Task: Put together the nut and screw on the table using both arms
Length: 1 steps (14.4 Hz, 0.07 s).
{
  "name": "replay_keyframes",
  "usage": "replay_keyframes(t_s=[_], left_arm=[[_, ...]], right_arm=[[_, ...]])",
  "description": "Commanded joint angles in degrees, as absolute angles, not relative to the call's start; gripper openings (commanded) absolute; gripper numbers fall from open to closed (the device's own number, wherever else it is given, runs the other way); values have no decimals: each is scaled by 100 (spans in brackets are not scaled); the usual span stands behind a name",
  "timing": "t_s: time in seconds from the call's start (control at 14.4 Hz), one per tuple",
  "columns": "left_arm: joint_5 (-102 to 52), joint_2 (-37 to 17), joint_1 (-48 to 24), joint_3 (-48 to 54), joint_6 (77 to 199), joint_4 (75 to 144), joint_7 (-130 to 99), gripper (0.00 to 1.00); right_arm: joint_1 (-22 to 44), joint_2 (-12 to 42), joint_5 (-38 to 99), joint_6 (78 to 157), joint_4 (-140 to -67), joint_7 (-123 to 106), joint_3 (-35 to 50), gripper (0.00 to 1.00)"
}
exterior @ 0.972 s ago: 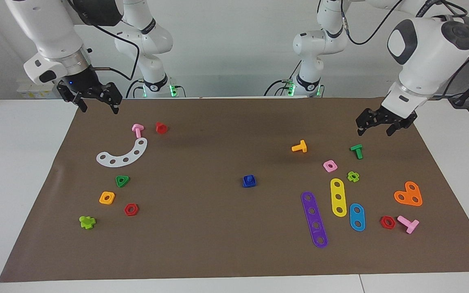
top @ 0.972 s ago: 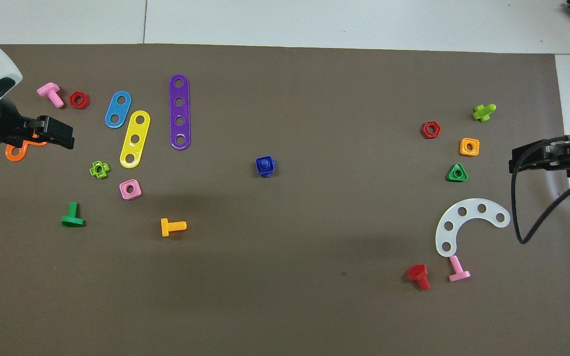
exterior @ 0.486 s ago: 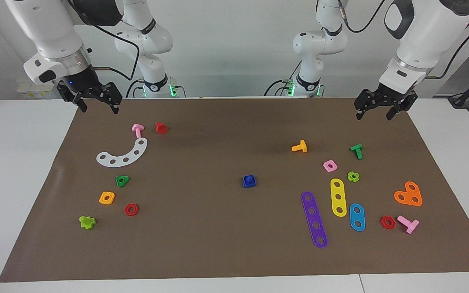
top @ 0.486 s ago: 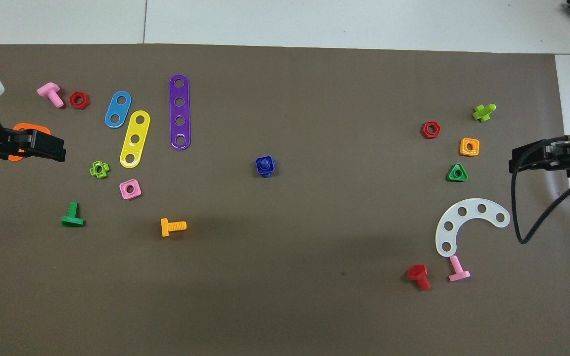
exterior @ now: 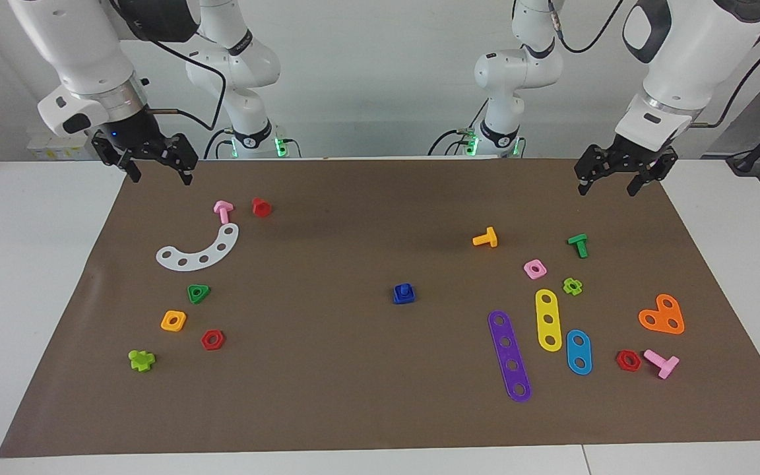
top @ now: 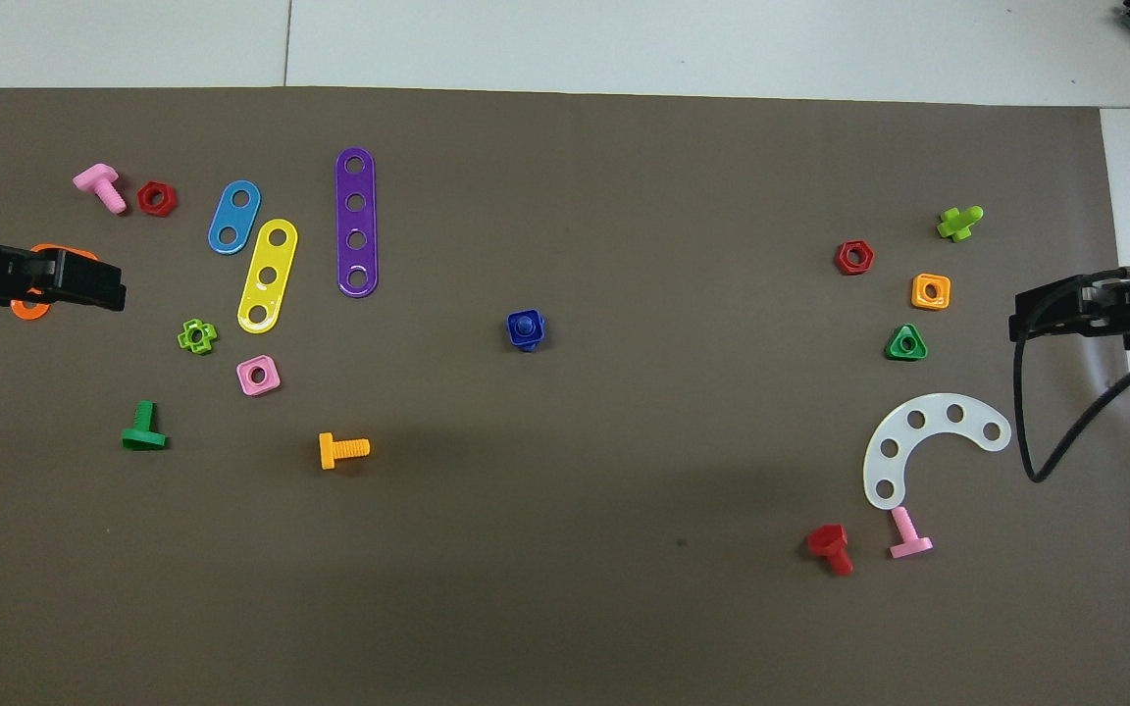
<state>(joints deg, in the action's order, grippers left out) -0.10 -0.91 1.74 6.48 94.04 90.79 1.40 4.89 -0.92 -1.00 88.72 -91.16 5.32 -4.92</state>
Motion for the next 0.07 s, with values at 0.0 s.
replay_keyframes(t_s=[0.0], left_arm=[[114, 0, 123, 624, 9571, 9193, 167, 100]], right_arm=[[439, -237, -18, 9009, -9299, 545, -457, 100]])
